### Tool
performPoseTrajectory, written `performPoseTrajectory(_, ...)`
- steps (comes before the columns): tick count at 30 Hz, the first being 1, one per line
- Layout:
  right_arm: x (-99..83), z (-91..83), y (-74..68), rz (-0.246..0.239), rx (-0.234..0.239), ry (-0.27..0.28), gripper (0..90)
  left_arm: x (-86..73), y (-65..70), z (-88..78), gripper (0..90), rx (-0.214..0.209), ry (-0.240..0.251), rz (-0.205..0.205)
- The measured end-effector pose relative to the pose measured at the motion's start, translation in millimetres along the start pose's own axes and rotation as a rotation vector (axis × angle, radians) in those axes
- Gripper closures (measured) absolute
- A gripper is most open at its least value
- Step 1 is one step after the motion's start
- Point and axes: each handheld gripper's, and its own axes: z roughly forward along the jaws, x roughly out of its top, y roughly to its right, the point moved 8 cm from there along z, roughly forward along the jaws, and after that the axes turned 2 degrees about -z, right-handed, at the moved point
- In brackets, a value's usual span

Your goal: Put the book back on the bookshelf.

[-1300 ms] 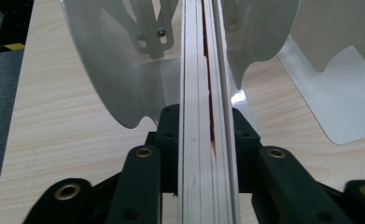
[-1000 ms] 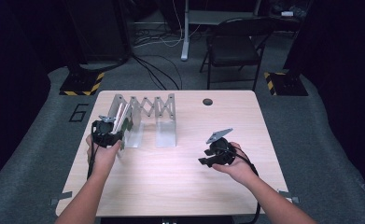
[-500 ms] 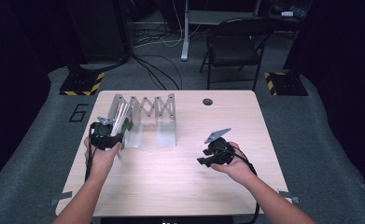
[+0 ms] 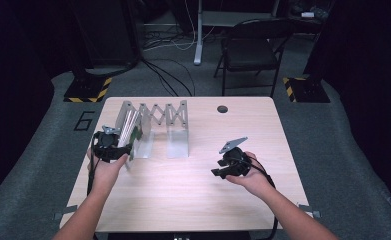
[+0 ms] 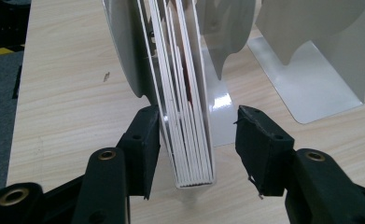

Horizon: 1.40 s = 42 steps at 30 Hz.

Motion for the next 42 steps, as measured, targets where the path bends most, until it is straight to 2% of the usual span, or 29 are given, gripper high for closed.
performPoseTrajectory(5, 0.0, 0.1, -0.4, 0.002, -0.002, 0.001, 52.7, 0.4, 4.3, -8.4, 45.5, -0.013, 0.015, -0.001)
performPoseTrajectory(11, 0.0, 0.4, -0.9, 0.004, -0.005, 0.0, 52.7, 0.9, 5.2, -21.5, 44.7, -0.036, 0.029, 0.002)
performPoseTrajectory(14, 0.2, 0.2, -0.8, 0.005, -0.005, 0.002, 52.6, 1.0, 6.2, -28.9, 44.7, -0.044, 0.036, 0.025)
performPoseTrajectory(23, 0.0, 0.2, -1.0, 0.001, -0.008, 0.002, 52.6, 2.9, 12.1, -51.5, 44.8, -0.074, 0.061, 0.054)
performPoseTrajectory(29, -1.2, 0.6, -1.0, 0.006, -0.011, 0.0, 52.6, -1.6, 23.0, -59.7, 44.8, -0.109, 0.054, 0.095)
performPoseTrajectory(31, -2.0, 0.9, -0.4, -0.006, -0.011, 0.002, 52.6, -4.2, 27.7, -61.4, 44.8, -0.123, 0.05, 0.101)
performPoseTrajectory(41, -5.1, 0.8, -1.5, 0.002, -0.013, 0.003, 52.5, -15.4, 51.3, -60.8, 44.9, -0.192, 0.052, 0.156)
performPoseTrajectory(42, -5.7, 1.1, -1.6, -0.002, -0.012, 0.0, 52.5, -17.0, 53.9, -60.8, 44.9, -0.209, 0.046, 0.166)
